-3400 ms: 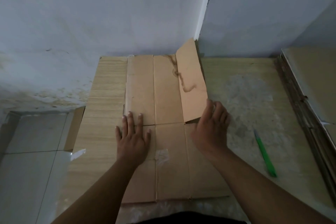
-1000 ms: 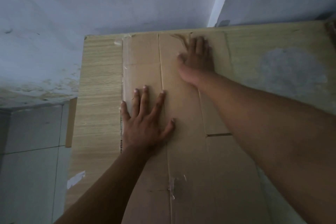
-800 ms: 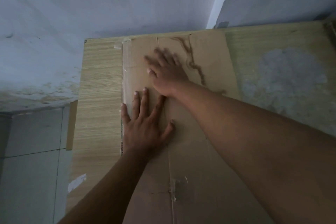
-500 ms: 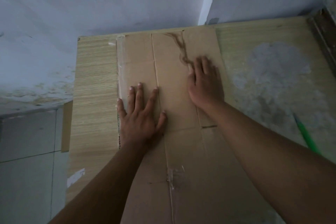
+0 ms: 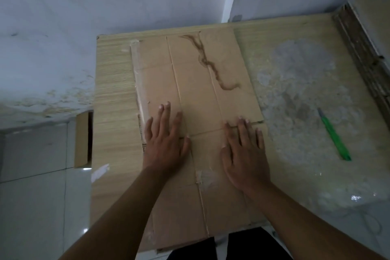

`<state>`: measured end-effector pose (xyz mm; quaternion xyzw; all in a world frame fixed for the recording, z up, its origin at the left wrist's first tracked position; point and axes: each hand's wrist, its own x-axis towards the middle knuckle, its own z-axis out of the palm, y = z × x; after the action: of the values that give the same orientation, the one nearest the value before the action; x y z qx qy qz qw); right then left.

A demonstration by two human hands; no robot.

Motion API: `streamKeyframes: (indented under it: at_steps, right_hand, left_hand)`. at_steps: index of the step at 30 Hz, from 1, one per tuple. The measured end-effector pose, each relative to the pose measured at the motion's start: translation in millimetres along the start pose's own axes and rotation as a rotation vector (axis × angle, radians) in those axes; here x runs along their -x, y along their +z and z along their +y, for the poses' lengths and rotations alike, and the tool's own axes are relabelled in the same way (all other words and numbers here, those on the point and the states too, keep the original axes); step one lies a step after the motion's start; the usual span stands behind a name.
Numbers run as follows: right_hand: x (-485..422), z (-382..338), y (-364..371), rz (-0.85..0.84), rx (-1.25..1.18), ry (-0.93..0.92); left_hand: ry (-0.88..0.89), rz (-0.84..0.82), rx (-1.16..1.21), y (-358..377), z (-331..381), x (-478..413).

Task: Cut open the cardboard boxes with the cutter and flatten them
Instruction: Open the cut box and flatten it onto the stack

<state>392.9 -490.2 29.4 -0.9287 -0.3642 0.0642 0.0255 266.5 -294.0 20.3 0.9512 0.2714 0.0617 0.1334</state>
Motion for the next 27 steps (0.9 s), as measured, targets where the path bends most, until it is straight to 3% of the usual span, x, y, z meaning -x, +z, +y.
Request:
streamKeyframes:
  at_steps: [5,9,14,18,21,27]
  right_hand:
    - [-11,-3,5,0.048,-0.066,0.252]
    - [-22,-5,4,0.072,-0.201,0.431]
    - [-33,1,-20,0.149,-0.36,0.518]
    - [-43,32,-33,0.101,-0.577,0.703]
    - [-46,56,-46,0.077,-0.617,0.596]
    - [-55,119,-81,0.129,-0.678,0.36]
  left_hand:
    - [-0.3,-0.096,-0.031,0,-12,68]
    - [-0.314,-0.129,0.01,-8,-12,77]
    - [-0.414,-0.14,0.245,-26,-7,63]
    - [-0.572,0.054,0.562,-43,3,45]
    - [-0.737,0.164,0.592,-49,22,31]
    - [-0.709,0.286,0.54,-65,105,4]
